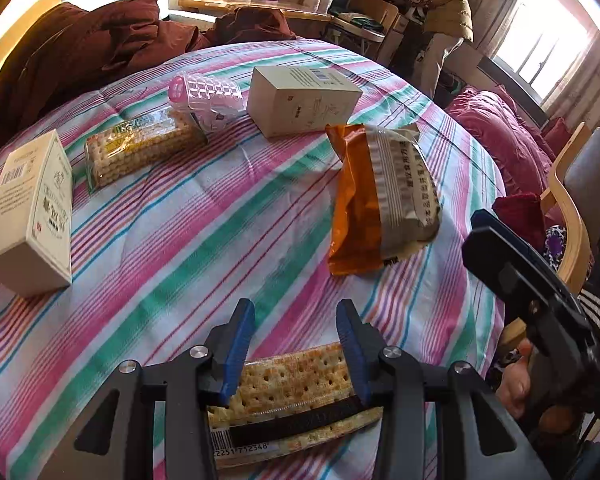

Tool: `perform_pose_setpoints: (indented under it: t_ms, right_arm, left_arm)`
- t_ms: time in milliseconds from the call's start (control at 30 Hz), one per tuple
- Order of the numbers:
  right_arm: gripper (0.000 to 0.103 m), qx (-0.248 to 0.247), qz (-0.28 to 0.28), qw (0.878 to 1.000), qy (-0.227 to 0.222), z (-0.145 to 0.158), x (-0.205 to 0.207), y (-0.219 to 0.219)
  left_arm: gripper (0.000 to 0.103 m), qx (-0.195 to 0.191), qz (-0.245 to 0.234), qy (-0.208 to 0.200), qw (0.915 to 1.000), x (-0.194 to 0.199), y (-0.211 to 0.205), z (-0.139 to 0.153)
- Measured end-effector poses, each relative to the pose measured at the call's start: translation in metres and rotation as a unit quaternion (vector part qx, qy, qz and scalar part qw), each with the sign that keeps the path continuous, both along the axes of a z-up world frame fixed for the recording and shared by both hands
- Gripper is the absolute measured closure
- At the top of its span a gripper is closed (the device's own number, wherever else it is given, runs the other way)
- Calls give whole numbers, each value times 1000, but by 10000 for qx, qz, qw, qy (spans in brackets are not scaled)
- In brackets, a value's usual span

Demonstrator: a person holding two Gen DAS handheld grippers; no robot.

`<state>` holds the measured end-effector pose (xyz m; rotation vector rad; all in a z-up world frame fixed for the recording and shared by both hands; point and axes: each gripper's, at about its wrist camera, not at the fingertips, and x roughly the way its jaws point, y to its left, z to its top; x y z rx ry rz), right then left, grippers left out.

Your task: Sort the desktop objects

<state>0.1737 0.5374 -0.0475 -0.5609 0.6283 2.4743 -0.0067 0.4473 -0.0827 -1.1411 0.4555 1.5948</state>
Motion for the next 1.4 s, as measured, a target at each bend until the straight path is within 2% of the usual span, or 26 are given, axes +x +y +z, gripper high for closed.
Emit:
perform_pose_setpoints:
  t_ms: [267,400,467,533,600,700,867,1000,1100,1200,1233,1300,1400]
  right_arm:
    - [11,68,-156,9999,-6,6,20,-2]
    - [11,61,-154,9999,37,9,22,0]
    - [11,51,21,10000,42,10,22,-1]
    - [11,-118,421,9990,135,11,20,-3]
    - [11,-245,847,9959,210,11,15,-10]
    - [11,-345,1381,9898,95,8,-1,-22]
    - [11,-651,1774,9817,-210,-7,-30,-38]
    - [11,-989,1843,9766,-503,-22,-46,-49]
    - [10,-1378,2297,9618,-567,-26,-54,-68]
    - [10,-1849,2951,9370,-281,-24,-57,-92]
    - [10,-1863,3105,9319,-196,-21,-58,-99]
    - [10,-1707,3171,9327,-212,-15,-59,-109]
    - [10,-1417,2997,9432,-226,-7,-55,-109]
  left_arm:
    - [60,29,94,561,9984,-2,-18,16]
    - [59,79,-105,565,9983,-1,-22,22]
    - [59,114,-169,598,9980,3,-30,24]
    - [57,207,-48,483,9986,3,-45,25]
    - [56,394,218,281,9986,1,-67,26]
    - [56,680,598,10,9959,1,-101,28]
    - [56,928,885,-120,9917,11,-147,31]
    - [56,1112,976,-223,9887,17,-170,34]
    - [56,1211,1002,-232,9873,20,-179,35]
    - [56,1284,1080,-295,9854,20,-187,33]
    - [55,1302,1113,-322,9847,20,-189,32]
    - [55,1322,1193,-356,9834,19,-193,30]
    - [55,1323,1322,-349,9817,17,-195,29]
